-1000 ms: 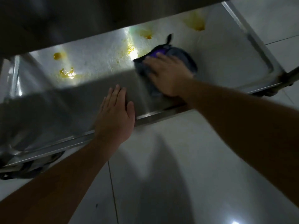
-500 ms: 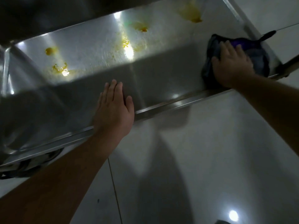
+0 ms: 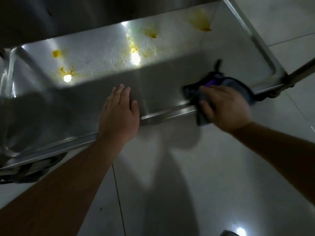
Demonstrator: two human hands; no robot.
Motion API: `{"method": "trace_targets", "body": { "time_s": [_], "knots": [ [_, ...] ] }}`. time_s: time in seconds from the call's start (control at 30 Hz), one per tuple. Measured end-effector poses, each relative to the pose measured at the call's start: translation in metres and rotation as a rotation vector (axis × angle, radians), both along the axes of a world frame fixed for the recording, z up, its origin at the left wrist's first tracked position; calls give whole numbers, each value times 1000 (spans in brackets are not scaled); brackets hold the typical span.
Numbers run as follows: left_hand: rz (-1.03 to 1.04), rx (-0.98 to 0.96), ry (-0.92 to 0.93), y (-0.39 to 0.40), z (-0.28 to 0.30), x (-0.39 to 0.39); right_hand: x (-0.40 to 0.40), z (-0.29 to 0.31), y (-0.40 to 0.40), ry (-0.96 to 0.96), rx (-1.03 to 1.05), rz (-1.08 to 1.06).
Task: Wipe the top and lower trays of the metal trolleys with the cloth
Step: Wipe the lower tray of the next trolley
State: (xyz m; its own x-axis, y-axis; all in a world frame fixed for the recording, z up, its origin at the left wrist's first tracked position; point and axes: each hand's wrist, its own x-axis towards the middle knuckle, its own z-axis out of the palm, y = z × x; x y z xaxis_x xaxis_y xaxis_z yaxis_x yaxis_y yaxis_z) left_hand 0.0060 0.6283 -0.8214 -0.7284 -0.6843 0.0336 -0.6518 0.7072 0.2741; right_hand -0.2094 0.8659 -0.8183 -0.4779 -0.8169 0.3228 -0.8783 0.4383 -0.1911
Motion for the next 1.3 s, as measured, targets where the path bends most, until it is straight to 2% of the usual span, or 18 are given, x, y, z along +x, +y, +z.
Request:
{"method": "trace_targets", "body": {
  "time_s": [0.17, 0.23, 0.3, 0.37, 0.53, 0.6, 0.67, 0.73, 0.9, 1.0, 1.1, 1.23, 1.3],
  "knots": [
    [-1, 6, 2, 1, 1, 0, -84, 20, 63, -88, 149, -584],
    [4, 5, 0, 1, 1, 0, -87, 21, 56, -109, 147, -697],
    [1, 10, -16, 2, 1, 0, -75, 15, 46, -101, 130, -714],
    [-2, 9, -33, 3, 1, -1, -51, 11, 35, -56, 83, -607],
    [-1, -1, -34, 6, 3, -2, 54, -1, -24, -109, -63, -19],
    [-8, 0, -35, 6, 3, -1, 83, -5, -49, -172, -27, 170],
    [-14, -2, -34, 5, 3, 1, 88, -5, -58, -214, 36, 263],
    [-19, 1, -33, 4, 3, 1, 71, -6, -50, -172, 68, 261],
    [-39, -10, -76, 2, 3, -2, -20, -6, -9, -55, 137, -15],
    [-43, -24, -85, 2, 3, -4, -95, 1, 7, -192, 287, -289],
    [-47, -33, -82, 4, 5, -5, -155, 3, 17, -296, 336, -489],
    [-47, -37, -103, 4, 6, -5, -160, -6, 5, -333, 329, -643],
    [-37, -38, -105, 6, 5, -4, -143, -11, -2, -333, 344, -634]
  ]
}}
